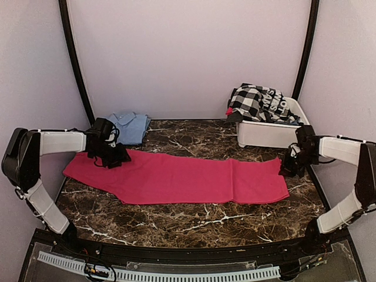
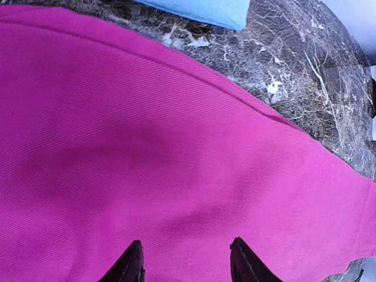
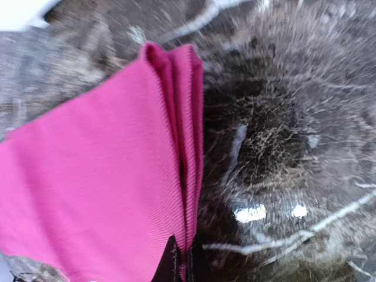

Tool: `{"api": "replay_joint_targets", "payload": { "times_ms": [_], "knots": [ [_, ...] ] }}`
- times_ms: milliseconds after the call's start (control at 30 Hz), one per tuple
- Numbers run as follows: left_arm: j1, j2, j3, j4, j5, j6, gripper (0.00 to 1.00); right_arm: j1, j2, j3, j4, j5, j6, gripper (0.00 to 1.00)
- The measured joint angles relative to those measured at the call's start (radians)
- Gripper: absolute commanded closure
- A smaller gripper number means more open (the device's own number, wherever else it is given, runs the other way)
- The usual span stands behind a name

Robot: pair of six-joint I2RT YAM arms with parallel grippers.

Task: Fold and stack the mixed laundry pile
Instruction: Pick up the rectangle-folded trousers from the center of the board, then fold the rectangle-folded trousers at the center of the board.

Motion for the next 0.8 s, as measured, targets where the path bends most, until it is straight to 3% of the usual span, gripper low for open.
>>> {"api": "replay_joint_targets", "payload": {
  "times_ms": [200, 533, 667, 800],
  "knots": [
    [-0.004, -0.048, 0.006, -0.024, -0.030, 0.011, 0.50, -0.096, -0.188, 0.056, -0.077, -0.022, -0.004, 1.00],
    [-0.004, -0.061, 0.015, -0.074, -0.057, 0.010, 0.38, -0.262, -0.407, 0.204, -0.262, -0.019, 0.001, 1.00],
    [-0.004, -0.081, 0.015, -0.077, -0.059, 0.012, 0.36, -0.227, -0.388, 0.242, -0.244, -0.130, 0.020, 1.00],
    [-0.004, -0.095, 0.015, -0.077, -0.059, 0.012, 0.35, -0.011, -0.289, 0.261, -0.180, -0.190, 0.060, 1.00]
  ]
}}
